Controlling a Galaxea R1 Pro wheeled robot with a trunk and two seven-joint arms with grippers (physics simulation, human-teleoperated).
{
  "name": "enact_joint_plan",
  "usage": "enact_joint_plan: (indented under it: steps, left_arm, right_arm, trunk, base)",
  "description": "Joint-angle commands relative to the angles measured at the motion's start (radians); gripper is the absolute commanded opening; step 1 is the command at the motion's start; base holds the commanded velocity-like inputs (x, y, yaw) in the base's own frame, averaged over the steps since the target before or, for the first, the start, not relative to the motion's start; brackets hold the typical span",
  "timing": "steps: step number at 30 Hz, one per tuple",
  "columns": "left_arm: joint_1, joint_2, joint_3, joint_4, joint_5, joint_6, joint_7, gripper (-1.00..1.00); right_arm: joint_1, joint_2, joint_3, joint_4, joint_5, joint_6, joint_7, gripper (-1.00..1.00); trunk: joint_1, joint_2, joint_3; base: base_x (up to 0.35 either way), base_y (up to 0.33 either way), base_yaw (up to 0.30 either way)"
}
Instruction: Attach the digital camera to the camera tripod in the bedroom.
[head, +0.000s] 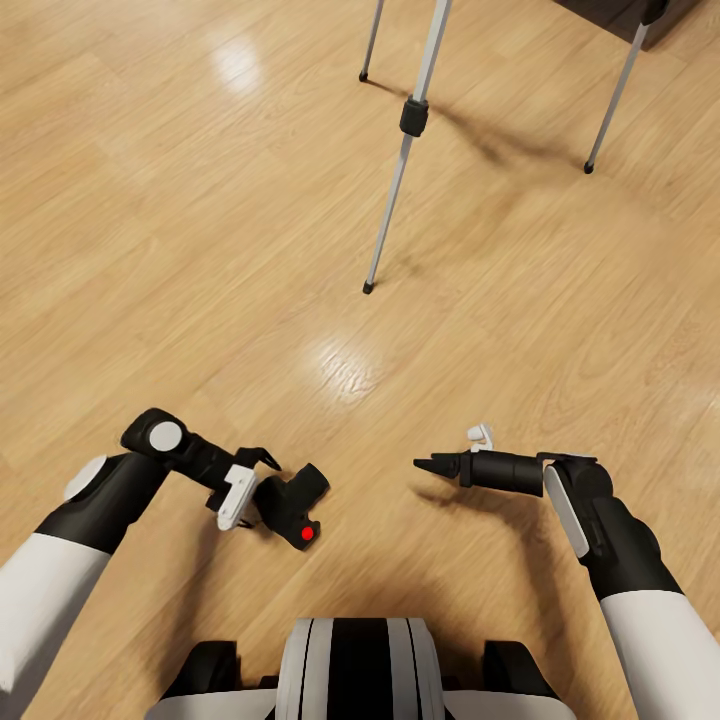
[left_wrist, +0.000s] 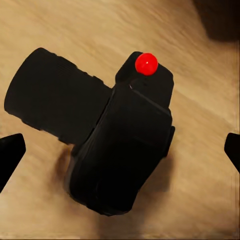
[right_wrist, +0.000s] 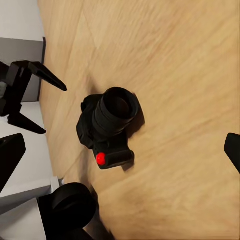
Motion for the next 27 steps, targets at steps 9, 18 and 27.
enact_joint_plan:
  steps: [9, 18, 27]
  left_arm:
    - [-0.001, -0.01, -0.003, 0.022, -0.112, -0.009, 0.0, 1.0]
    - [-0.001, -0.015, 0.001, 0.025, -0.128, -0.022, 0.001, 1.0]
    - [-0.001, -0.029, 0.002, 0.021, -0.128, -0.022, 0.008, 1.0]
  right_arm:
    - [0.0, 0.0, -0.001, 0.002, -0.003, 0.004, 0.002, 1.0]
    - [0.0, 0.0, -0.001, 0.002, -0.003, 0.004, 0.003, 1.0]
    - [0.0, 0.0, -0.001, 0.002, -0.003, 0.004, 0.004, 1.0]
  trunk:
    - [0.0, 0.0, 0.0]
    - [0.0, 0.0, 0.0]
    - [0.0, 0.0, 0.0]
  base:
    - [0.0, 0.0, 0.0]
    - [0.0, 0.0, 0.0]
    - [0.0, 0.0, 0.0]
